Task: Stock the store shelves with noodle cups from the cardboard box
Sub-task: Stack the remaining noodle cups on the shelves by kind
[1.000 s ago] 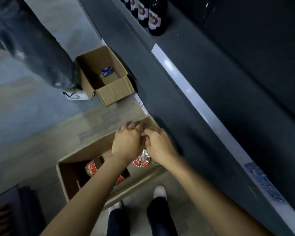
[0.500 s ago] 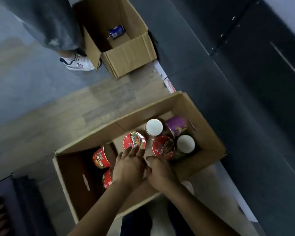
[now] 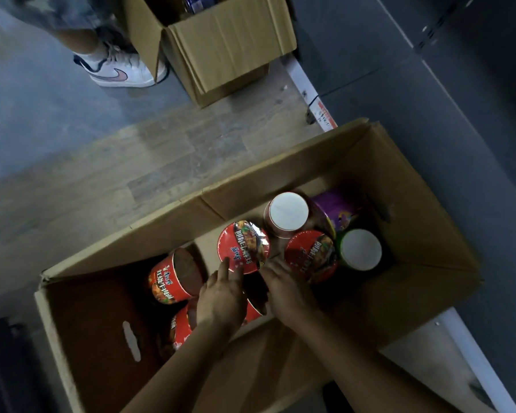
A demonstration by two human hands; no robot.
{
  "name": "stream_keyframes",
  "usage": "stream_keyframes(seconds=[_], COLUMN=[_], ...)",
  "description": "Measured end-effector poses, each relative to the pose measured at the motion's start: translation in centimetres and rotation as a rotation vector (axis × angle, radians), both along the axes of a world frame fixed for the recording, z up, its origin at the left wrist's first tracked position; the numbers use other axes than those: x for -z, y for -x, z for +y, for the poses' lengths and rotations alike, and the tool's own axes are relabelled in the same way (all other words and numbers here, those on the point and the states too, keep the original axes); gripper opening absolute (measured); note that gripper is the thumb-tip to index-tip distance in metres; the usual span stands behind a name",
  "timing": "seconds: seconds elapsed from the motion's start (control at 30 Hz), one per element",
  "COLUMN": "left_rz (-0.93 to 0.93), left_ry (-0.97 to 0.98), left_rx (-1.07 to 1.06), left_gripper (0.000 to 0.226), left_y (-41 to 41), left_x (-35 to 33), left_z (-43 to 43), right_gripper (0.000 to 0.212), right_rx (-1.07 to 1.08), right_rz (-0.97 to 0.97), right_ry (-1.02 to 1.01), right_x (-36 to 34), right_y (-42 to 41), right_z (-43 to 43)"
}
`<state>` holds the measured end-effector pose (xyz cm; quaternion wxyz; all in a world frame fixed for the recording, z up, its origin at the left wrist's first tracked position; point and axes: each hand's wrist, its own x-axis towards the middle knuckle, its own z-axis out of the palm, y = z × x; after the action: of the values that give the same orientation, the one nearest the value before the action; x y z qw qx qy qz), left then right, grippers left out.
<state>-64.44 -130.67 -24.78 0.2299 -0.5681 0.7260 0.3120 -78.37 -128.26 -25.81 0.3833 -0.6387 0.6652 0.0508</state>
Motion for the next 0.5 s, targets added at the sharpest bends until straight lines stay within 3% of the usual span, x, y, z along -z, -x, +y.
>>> stream_keyframes(seconds=[0.33, 0.5], left_rz=[0.045, 0.129], left_ry=[-0.033, -0.031], left_rx=[-0.211, -0.271], left_gripper=[0.086, 0.084], left_y=[0.8, 0.8], left_x=[9.9, 12.2], left_z=[-0.6, -1.0], right_gripper=[0.069, 0.067], right_rx=[-0.322, -0.361], right_rz=[0.103, 0.118], right_ry=[-0.018, 0.051], right_x=[9.2, 12.3], right_y=[-0.5, 0.7], right_z=[-3.6, -4.9])
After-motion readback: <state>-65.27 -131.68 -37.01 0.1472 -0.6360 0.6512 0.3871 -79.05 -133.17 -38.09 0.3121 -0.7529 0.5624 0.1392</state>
